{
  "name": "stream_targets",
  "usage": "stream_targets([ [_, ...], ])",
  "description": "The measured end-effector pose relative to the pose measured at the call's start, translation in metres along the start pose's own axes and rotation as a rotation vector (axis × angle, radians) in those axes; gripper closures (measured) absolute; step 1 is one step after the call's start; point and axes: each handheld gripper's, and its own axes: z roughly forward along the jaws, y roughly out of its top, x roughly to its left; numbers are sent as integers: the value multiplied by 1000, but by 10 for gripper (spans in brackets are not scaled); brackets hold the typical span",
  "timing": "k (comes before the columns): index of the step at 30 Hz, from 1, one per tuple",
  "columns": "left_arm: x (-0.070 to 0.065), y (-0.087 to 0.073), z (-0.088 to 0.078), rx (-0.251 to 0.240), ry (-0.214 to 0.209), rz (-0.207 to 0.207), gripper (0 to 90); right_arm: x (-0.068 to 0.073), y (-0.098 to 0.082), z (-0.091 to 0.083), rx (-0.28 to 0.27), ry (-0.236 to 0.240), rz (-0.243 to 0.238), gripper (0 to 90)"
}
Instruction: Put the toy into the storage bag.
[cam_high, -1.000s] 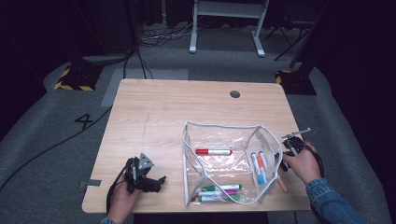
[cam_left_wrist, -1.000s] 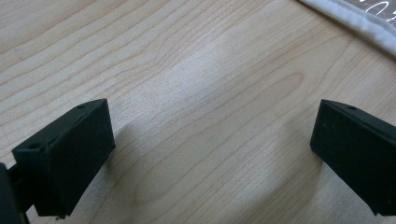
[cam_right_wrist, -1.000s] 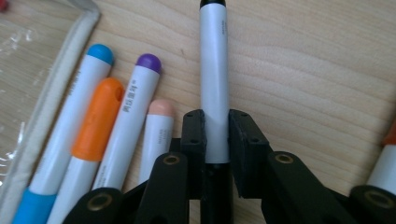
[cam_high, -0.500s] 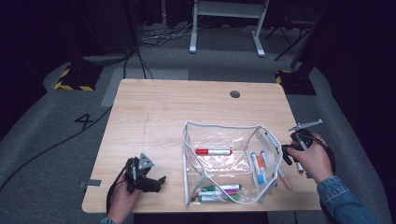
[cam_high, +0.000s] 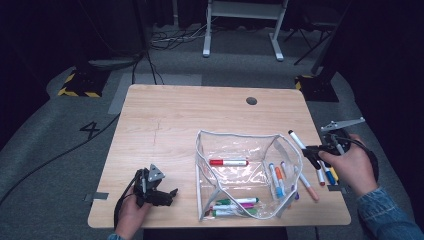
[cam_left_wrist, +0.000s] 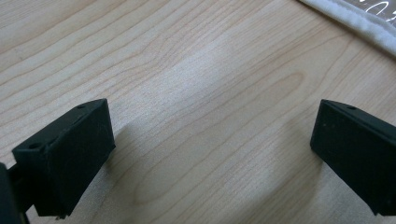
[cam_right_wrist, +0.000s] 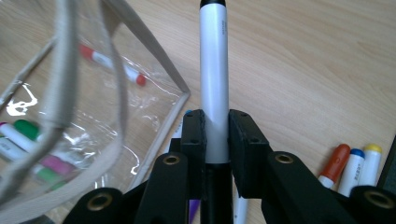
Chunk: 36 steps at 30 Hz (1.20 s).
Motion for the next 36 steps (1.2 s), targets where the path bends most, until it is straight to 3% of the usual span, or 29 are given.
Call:
stream_targets([
  [7,0,0,0,0,0,0,0,30,16,-33,-52,41,-97,772],
  [8,0,0,0,0,0,0,0,30,16,-33,-52,41,-97,772],
  [9,0,0,0,0,0,0,0,39,20,-38,-55,58,-133,772],
  [12,0,0,0,0,0,0,0,49,24,-42,-55,74,-169,772],
  [16,0,0,0,0,0,0,0,74,31,-48,-48,114,-256,772],
  [27,0,0,0,1,2,6,0,123,42,-43,5,195,-413,772],
  [33,0,0,0,1,1,6,0,141,46,-33,55,220,-482,772],
  [36,0,0,0,1,1,6,0,146,47,-28,75,230,-494,772],
])
